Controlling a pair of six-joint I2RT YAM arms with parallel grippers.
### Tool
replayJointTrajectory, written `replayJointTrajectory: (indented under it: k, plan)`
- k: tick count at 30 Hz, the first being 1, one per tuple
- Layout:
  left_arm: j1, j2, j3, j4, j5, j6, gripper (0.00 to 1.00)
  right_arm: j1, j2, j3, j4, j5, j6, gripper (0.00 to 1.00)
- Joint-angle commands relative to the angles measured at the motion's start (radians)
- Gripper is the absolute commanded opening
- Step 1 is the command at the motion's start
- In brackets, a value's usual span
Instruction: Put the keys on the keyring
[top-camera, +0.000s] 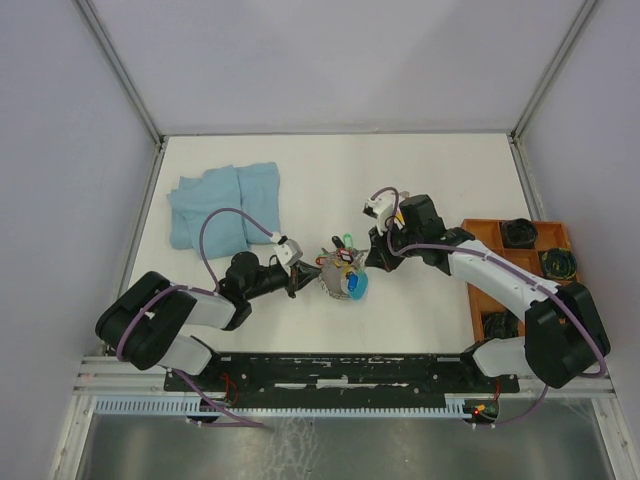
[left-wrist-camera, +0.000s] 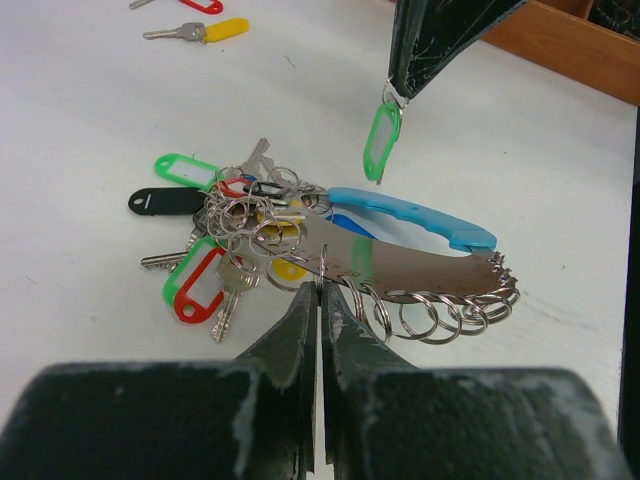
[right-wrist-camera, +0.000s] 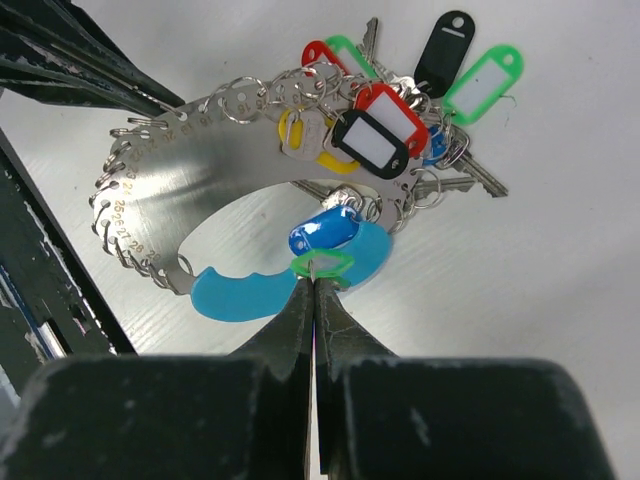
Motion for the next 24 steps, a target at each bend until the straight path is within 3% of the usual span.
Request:
replayJointTrajectory:
  k: [1, 4, 8, 12, 15, 24]
  plan:
    - [0.004, -0.011, 0.003, 0.081, 0.003, 0.003, 0.03, 0.002, -0.048, 0.076, 0.016, -0.014, 0.012, 0.01]
    - [0.003, -0.025, -0.006, 0.088, 0.018, 0.024, 0.03, 0.001, -0.042, 0.086, 0.008, -0.058, -0.047, 0.01]
    - [0.004, -0.028, -0.012, 0.089, 0.043, 0.047, 0.03, 0.002, -0.045, 0.051, 0.073, -0.237, -0.220, 0.01]
    - [0.003, -0.028, -0.023, 0.110, 0.074, 0.091, 0.03, 0.011, -0.046, 0.052, 0.041, -0.304, -0.433, 0.01]
    - [0.004, -0.023, -0.044, 0.147, 0.097, 0.134, 0.03, 0.041, -0.051, 0.029, 0.050, -0.289, -0.557, 0.01]
    - [0.004, 0.017, -0.063, 0.229, 0.186, 0.251, 0.03, 0.169, -0.104, -0.119, 0.261, -0.152, -0.731, 0.01]
